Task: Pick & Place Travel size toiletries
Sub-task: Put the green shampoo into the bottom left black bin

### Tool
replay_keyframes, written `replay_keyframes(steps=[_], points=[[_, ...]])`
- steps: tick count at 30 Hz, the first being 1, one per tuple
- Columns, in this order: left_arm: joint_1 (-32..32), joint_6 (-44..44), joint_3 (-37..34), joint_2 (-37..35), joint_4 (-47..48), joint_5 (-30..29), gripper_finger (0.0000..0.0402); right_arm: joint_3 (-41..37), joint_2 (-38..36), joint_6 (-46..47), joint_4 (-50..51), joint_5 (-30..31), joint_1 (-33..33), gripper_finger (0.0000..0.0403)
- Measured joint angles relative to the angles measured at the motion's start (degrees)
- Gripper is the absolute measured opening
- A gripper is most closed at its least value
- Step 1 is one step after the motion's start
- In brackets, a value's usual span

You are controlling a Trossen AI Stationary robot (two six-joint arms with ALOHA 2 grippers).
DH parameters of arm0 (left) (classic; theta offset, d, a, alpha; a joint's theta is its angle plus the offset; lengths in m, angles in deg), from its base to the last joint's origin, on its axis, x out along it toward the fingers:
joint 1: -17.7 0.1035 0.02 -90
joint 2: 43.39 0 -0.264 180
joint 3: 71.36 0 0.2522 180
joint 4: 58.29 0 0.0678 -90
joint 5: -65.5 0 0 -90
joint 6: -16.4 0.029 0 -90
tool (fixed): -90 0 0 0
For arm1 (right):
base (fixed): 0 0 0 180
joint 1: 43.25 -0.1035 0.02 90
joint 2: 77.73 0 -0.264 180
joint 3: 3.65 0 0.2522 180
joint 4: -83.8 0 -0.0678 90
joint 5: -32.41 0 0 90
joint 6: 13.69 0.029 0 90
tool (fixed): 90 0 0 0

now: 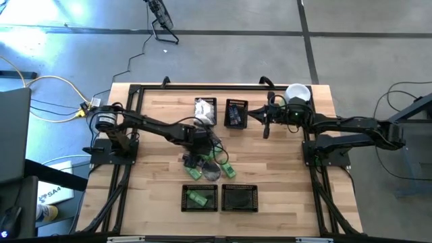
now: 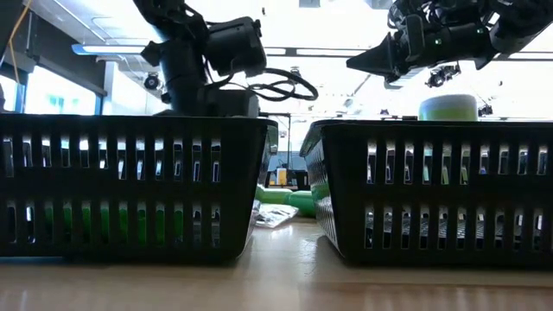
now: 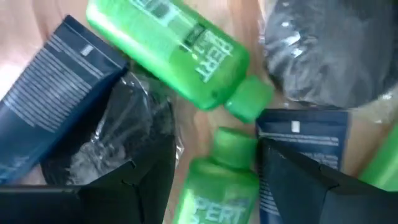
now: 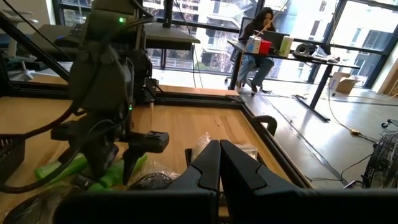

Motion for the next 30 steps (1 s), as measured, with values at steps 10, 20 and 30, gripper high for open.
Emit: replay_keyframes(steps=[10, 20, 30], points=[[0.0, 0.4, -0.1, 0.1, 0.4, 0.6, 0.0228, 0.0, 0.0, -0.6, 0.2, 0.0, 0.0, 0.0003], [0.1, -0.5, -0.1, 0.1, -0.3, 1.0, 0.0228, 0.0, 0.0, -1.0, 0.2, 0.0, 0.0, 0.0003], [0.1, -2.5, -0.1, 0.7, -0.5, 1.1, 0.0228, 0.0, 0.0, -1.0, 0.3, 0.0, 0.0, 0.0003]])
